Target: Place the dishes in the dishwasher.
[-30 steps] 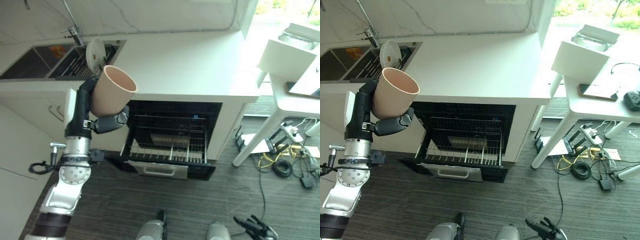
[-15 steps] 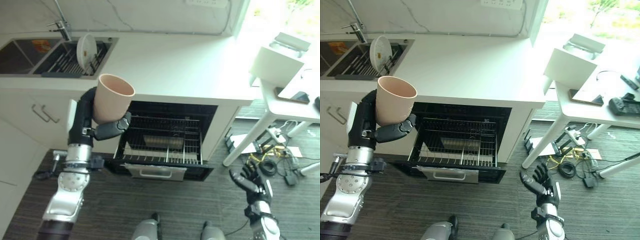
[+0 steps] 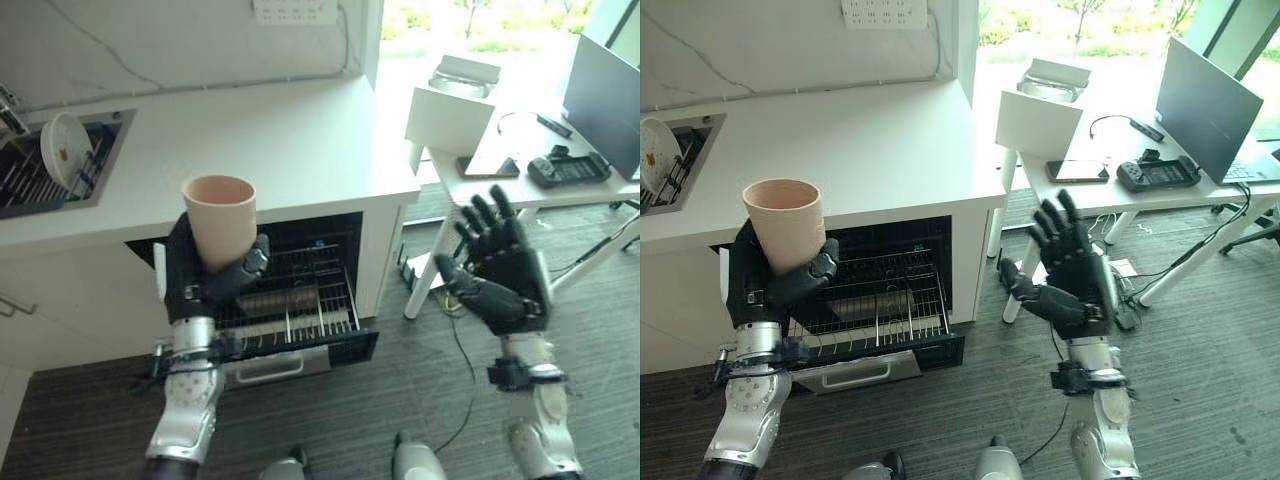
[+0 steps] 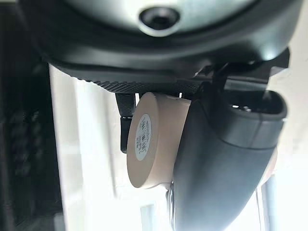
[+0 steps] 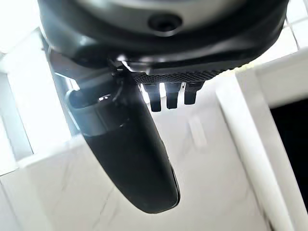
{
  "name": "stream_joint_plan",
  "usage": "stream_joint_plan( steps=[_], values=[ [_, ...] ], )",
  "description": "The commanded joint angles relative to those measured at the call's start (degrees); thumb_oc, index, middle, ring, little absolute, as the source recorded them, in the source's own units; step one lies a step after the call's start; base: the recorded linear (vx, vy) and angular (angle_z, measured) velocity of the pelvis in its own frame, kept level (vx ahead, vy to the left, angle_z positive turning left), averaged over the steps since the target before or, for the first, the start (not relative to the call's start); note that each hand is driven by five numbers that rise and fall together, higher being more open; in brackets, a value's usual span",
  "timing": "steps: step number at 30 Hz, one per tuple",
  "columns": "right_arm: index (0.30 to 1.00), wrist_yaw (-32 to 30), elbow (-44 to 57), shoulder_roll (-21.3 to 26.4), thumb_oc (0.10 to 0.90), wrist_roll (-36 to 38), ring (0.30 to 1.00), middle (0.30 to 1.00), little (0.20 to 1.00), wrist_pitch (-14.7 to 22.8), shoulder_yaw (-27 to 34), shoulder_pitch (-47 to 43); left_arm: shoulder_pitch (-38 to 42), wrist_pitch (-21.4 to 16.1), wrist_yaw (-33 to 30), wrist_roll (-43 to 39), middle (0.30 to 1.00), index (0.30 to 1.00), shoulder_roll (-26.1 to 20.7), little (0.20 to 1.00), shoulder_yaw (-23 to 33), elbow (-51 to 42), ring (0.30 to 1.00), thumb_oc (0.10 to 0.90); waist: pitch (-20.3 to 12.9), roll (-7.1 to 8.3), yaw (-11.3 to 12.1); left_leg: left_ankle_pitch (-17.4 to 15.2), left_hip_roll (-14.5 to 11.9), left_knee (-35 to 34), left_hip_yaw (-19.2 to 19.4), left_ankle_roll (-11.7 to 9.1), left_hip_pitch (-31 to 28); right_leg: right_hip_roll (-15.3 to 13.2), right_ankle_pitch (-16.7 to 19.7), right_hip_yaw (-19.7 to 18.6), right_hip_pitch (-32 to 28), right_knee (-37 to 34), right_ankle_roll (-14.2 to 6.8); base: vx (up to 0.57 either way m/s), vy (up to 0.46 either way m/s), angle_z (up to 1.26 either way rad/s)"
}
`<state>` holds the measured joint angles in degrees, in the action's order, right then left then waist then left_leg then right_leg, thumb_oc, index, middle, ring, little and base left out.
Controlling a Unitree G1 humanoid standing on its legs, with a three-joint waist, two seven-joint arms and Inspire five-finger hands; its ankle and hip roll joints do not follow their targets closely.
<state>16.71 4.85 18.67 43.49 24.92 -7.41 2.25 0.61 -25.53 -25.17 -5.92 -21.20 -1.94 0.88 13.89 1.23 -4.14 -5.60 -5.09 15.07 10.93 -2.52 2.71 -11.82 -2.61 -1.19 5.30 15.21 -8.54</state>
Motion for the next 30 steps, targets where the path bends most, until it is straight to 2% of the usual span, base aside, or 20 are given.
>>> stream_joint_plan(
  steps=[1,3,5,7,9,15,19,30],
  values=[
    [0.900,2.1,5.4,1.6,0.800,2.1,0.900,0.900,0.900,-1.0,-0.1,-6.0,7.1,-7.5,-12.3,11.3,0.300,0.300,-1.4,0.300,-0.7,-2.9,0.300,0.400,-3.1,-0.79,2.3,-10.4,1.1,2.1,-6.6,0.6,-2.6,-0.5,-8.2,4.8,-0.6,2.0,-0.6,0.06,-0.019,0.05],
    [0.900,1.8,5.9,1.4,0.800,3.2,0.900,0.900,0.900,-2.1,-2.0,-6.8,7.7,-7.2,-14.9,13.4,0.300,0.300,-1.4,0.300,-1.5,-2.6,0.300,0.400,-3.2,-0.79,2.5,-10.4,1.1,2.1,-6.8,0.5,-2.7,-0.6,-8.3,4.9,-0.8,2.0,-0.6,0.04,-0.017,0.05],
    [0.900,0.5,6.7,1.4,0.800,6.6,0.900,0.900,0.900,-3.3,-5.4,-8.7,8.8,-6.1,-20.5,19.5,0.300,0.300,-1.4,0.300,-3.4,-2.3,0.300,0.400,-3.6,-0.65,3.3,-10.3,1.1,2.1,-7.2,0.5,-2.5,-0.5,-8.6,5.1,-1.0,2.0,-0.6,0.05,-0.056,0.09],
    [0.900,-3.4,6.4,0.9,0.800,7.0,0.900,0.900,0.900,-1.6,-9.3,-11.9,10.1,-4.1,-26.3,24.9,0.300,0.300,-0.6,0.300,-6.4,-2.4,0.300,0.400,-3.9,-0.48,4.6,-10.4,1.1,2.1,-7.9,0.3,-2.2,-0.4,-8.9,5.6,-1.4,2.0,-0.5,0.04,-0.080,0.31],
    [0.900,-8.4,5.6,0.0,0.800,6.2,0.900,0.900,0.900,-2.0,-12.4,-16.3,13.2,-0.7,-30.2,27.6,0.300,0.300,-0.3,0.300,-9.5,-0.9,0.300,0.400,-4.3,-0.36,5.5,-10.5,1.1,2.1,-8.1,0.2,-2.2,-0.7,-9.2,6.4,-1.9,2.0,-0.6,0.05,-0.074,0.39],
    [0.900,-12.4,4.5,-1.7,0.800,5.0,0.900,0.900,0.900,-3.6,-15.1,-21.5,15.7,0.9,-32.3,30.7,0.300,0.300,0.5,0.300,-11.8,1.4,0.300,0.400,-4.6,-0.27,6.6,-10.2,0.8,2.1,-8.3,0.0,-2.0,-1.0,-9.3,7.4,-2.3,2.0,-0.4,0.01,-0.037,0.13],
    [0.900,-16.6,3.5,-3.3,0.800,1.3,0.900,0.900,0.900,-4.2,-17.1,-27.3,16.3,-0.1,-31.9,31.6,0.300,0.300,1.4,0.300,-13.7,4.8,0.300,0.400,-5.1,-0.10,8.4,-10.1,0.6,2.1,-8.5,-0.2,-2.0,-1.2,-9.6,8.4,-2.9,2.0,0.0,0.01,-0.042,0.21],
    [0.900,-18.2,1.5,-5.1,0.800,1.3,0.900,0.900,0.900,-8.9,-19.4,-33.6,17.7,-2.0,-29.9,30.9,0.300,0.300,1.9,0.300,-16.5,7.0,0.300,0.400,-5.4,0.17,10.2,-9.9,0.6,2.1,-8.9,-0.4,-1.8,-1.7,-9.4,9.4,-3.1,2.0,0.1,-0.01,-0.012,0.08]
  ],
)
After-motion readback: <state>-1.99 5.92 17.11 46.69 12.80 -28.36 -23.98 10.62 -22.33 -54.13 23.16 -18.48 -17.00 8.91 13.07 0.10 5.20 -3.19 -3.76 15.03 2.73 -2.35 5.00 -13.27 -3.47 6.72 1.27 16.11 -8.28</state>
